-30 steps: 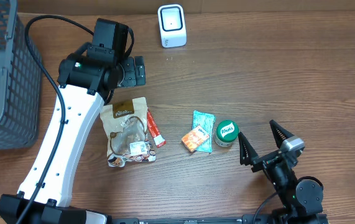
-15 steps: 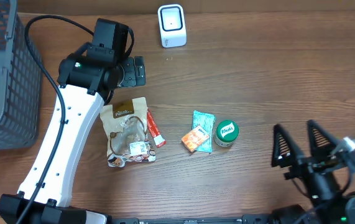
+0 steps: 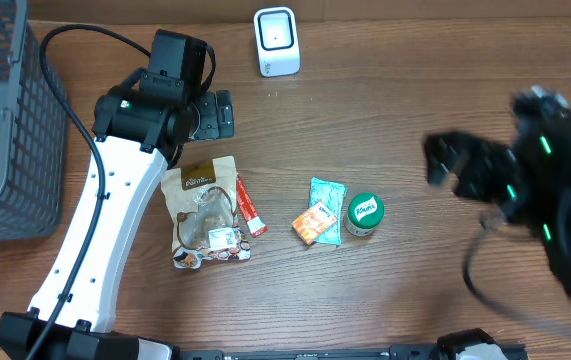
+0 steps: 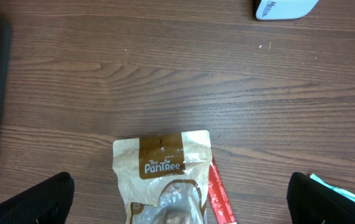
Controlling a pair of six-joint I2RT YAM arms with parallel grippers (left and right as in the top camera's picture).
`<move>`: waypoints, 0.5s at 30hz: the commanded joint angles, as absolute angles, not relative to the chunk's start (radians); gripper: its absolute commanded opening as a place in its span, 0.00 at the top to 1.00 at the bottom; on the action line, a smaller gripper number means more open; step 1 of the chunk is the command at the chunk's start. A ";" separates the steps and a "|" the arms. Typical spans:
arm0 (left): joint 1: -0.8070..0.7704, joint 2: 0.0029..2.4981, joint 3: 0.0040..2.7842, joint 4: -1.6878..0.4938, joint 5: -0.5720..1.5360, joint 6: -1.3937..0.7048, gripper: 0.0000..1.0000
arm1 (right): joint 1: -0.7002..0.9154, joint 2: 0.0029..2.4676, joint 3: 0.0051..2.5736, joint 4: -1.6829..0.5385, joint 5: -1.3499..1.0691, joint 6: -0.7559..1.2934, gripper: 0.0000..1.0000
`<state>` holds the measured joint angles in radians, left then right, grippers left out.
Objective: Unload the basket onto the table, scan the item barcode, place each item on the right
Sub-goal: 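Move the right gripper over the green-lidded jar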
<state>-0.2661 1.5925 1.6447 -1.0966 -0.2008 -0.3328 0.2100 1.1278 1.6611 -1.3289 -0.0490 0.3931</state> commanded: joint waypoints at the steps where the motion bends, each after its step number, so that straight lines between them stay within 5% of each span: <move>1: -0.264 1.590 1.658 -1.096 -0.216 -0.314 0.00 | 0.212 1.241 1.700 -1.316 -0.307 0.393 0.00; 9: -0.264 1.590 1.658 -1.096 -0.216 -0.314 0.00 | 0.212 1.458 1.699 -1.394 -0.439 0.428 0.00; 15: -0.264 1.589 1.658 -1.096 -0.216 -0.314 0.00 | 0.247 1.570 1.680 -1.503 -0.208 0.680 0.00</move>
<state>-0.2661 1.5925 1.6447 -1.0966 -0.2031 -0.3328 0.2192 1.5410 1.6772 -1.4860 -0.3351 0.5106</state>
